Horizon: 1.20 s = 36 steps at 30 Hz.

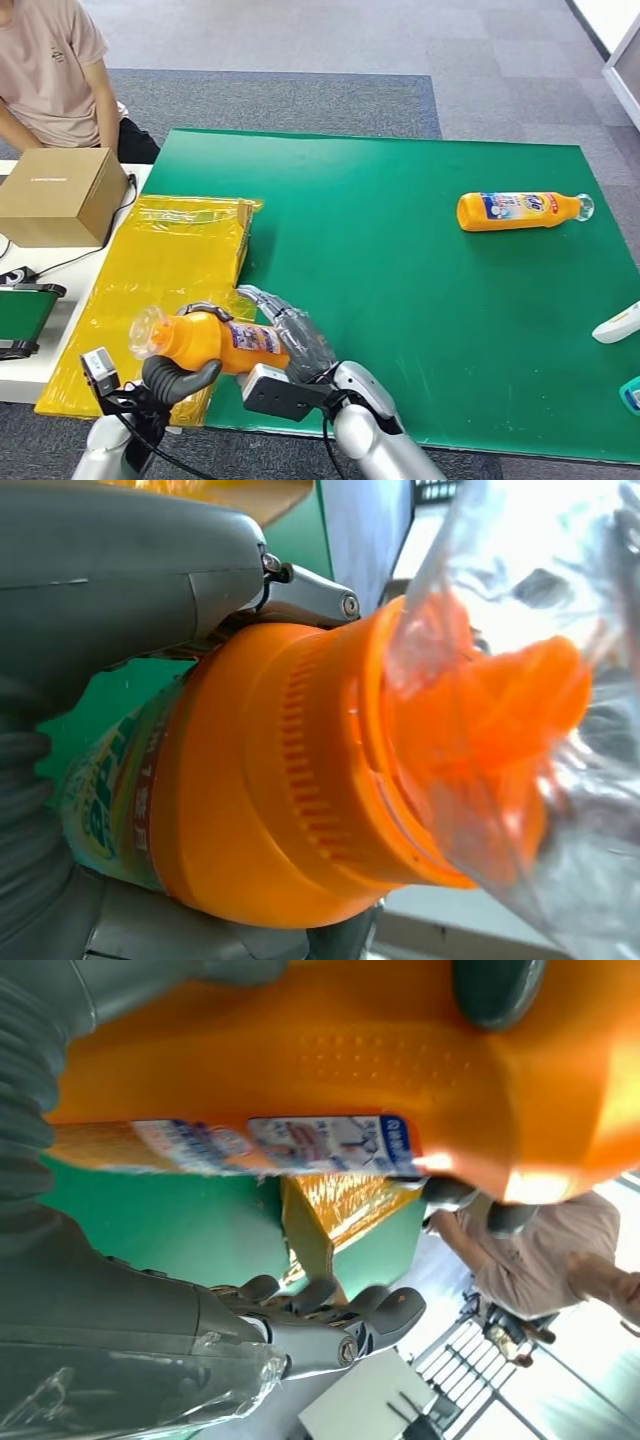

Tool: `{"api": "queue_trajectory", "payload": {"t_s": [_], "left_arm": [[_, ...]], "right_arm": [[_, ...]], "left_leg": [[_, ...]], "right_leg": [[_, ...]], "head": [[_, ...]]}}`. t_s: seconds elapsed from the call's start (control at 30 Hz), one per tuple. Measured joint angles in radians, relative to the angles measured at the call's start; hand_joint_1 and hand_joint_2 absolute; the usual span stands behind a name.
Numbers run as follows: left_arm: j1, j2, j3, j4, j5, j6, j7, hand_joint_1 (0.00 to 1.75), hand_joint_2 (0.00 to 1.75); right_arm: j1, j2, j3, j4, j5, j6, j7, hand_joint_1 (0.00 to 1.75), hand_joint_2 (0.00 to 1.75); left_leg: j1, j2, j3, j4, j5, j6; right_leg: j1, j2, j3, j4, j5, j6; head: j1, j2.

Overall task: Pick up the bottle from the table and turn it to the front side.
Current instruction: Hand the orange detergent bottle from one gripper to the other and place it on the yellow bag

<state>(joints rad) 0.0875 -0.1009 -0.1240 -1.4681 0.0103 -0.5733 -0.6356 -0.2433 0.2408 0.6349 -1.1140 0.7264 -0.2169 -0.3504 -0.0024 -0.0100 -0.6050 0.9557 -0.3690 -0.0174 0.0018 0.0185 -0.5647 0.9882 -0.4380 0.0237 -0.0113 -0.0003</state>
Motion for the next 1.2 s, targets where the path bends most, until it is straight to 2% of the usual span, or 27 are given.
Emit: {"api": "queue_trajectory", "payload": {"t_s": [0.13,0.3,0.47,0.53,0.6,0.67,0.73,0.83,0.9,0.97,1.03,1.2], "left_arm": [[0.009,-0.023,0.020,-0.066,-0.087,0.105,-0.003,1.75,1.75],[0.037,-0.028,0.072,-0.184,-0.233,0.242,-0.001,1.73,1.75],[0.085,-0.023,0.171,-0.322,-0.321,0.296,-0.002,1.75,1.75],[0.097,-0.017,0.210,-0.376,-0.387,0.327,0.016,1.69,1.75],[0.104,-0.012,0.239,-0.421,-0.498,0.378,0.087,1.58,1.75],[0.108,-0.010,0.251,-0.454,-0.676,0.444,0.206,1.47,1.75],[0.106,-0.009,0.251,-0.473,-0.865,0.492,0.327,1.46,1.75],[0.092,-0.002,0.240,-0.480,-1.071,0.492,0.488,1.47,1.75],[0.075,0.009,0.229,-0.465,-1.165,0.470,0.563,1.45,1.75],[0.053,0.027,0.222,-0.426,-1.234,0.443,0.604,1.38,1.75],[0.036,0.047,0.215,-0.372,-1.274,0.432,0.607,1.27,1.75],[0.001,0.130,0.154,-0.217,-1.344,0.471,0.539,1.50,1.75]], "right_arm": [[0.042,-0.011,-0.029,-0.069,0.010,-0.006,0.011,0.00,1.75],[0.126,-0.024,-0.122,-0.183,0.054,-0.003,0.027,0.00,1.75],[0.221,-0.028,-0.256,-0.312,0.050,0.015,0.020,0.00,1.75],[0.251,-0.028,-0.313,-0.359,0.041,0.022,0.015,0.00,1.75],[0.276,-0.027,-0.370,-0.399,0.045,0.025,0.016,0.00,1.75],[0.301,-0.024,-0.422,-0.433,0.053,0.028,0.017,0.00,1.75],[0.321,-0.019,-0.471,-0.460,0.061,0.038,0.019,0.00,1.75],[0.335,-0.006,-0.527,-0.478,0.078,0.064,0.013,0.00,1.75],[0.335,0.001,-0.547,-0.477,0.089,0.076,0.004,0.00,1.75],[0.329,0.003,-0.554,-0.473,0.098,0.085,-0.003,0.00,1.75],[0.320,0.004,-0.557,-0.464,0.101,0.088,-0.009,0.00,1.75],[0.288,0.004,-0.548,-0.416,0.088,0.086,-0.030,0.00,1.75]], "left_leg": [[0.000,0.000,0.000,0.000,0.000,0.000],[0.000,0.000,-0.001,0.000,0.000,0.000],[0.000,0.000,-0.001,0.000,-0.001,0.000],[0.000,0.000,-0.001,0.000,-0.001,0.000],[0.000,0.000,-0.001,0.000,-0.001,0.000],[0.000,0.000,-0.001,0.000,-0.001,0.000],[0.000,-0.001,-0.002,0.000,-0.001,0.000],[0.000,-0.001,-0.002,0.000,-0.001,0.000],[0.000,-0.001,-0.002,0.000,-0.001,0.000],[0.000,-0.001,-0.001,0.000,0.000,0.000],[0.000,-0.001,-0.002,0.000,0.000,0.000],[0.000,-0.001,-0.002,0.000,0.001,-0.001]], "right_leg": [[0.000,0.000,0.000,0.000,0.000,0.000],[0.000,0.000,0.000,0.000,0.000,0.000],[0.000,0.000,-0.001,0.000,-0.001,0.000],[0.000,0.000,-0.001,0.000,-0.001,0.000],[0.000,0.000,-0.001,0.000,-0.001,0.000],[0.000,0.000,-0.001,0.000,-0.001,0.000],[0.000,-0.001,-0.001,0.000,-0.001,0.001],[0.000,-0.001,-0.001,0.000,0.000,0.001],[0.000,-0.001,-0.001,0.000,0.000,0.001],[0.000,-0.001,-0.001,0.000,0.001,0.000],[0.000,-0.001,-0.001,0.000,0.001,0.000],[0.000,-0.001,-0.002,0.000,0.001,-0.001]], "head": [[0.000,0.000],[0.000,0.000],[0.000,0.000],[0.000,0.000],[0.000,0.000],[0.000,0.000],[0.000,0.000],[0.000,0.000],[0.000,0.000],[0.000,0.000],[0.000,0.000],[0.000,0.000]]}}
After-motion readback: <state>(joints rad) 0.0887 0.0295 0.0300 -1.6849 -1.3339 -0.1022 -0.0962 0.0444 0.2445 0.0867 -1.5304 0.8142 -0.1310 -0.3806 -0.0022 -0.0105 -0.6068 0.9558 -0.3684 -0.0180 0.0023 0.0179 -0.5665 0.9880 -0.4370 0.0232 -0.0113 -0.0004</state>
